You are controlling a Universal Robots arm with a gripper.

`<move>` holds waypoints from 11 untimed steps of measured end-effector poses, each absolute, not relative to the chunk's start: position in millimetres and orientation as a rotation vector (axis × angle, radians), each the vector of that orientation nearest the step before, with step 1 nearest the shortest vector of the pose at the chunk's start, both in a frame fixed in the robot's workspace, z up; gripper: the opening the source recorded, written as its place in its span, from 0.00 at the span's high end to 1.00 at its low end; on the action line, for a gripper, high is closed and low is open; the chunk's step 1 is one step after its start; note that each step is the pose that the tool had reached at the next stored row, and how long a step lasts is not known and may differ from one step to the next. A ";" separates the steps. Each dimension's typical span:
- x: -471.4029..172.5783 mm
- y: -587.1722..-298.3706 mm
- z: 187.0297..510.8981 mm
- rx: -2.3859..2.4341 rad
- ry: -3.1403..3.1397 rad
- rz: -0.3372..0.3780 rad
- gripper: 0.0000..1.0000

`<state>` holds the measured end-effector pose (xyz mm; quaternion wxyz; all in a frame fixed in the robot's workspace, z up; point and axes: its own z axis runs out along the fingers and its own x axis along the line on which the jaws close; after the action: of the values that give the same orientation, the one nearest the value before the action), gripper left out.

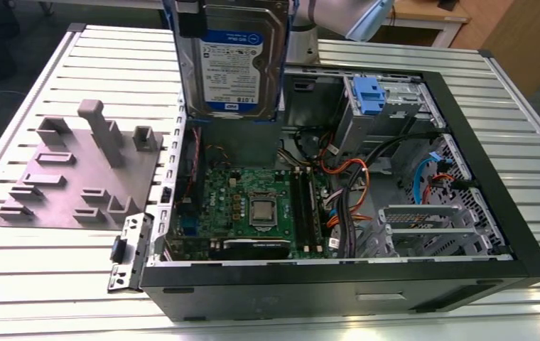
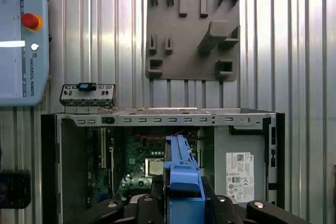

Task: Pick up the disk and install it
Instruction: 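Pick up the disk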

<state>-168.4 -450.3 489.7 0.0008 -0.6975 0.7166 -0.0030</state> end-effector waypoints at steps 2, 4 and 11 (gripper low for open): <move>-167.7 -450.3 489.7 -2.190 2.250 -0.009 0.64; -167.0 -450.3 489.7 -2.190 2.250 -0.009 0.64; -165.2 -450.4 489.7 -2.190 2.250 -0.009 0.64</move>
<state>-165.2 -450.4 489.7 0.0009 -0.6975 0.7166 -0.0030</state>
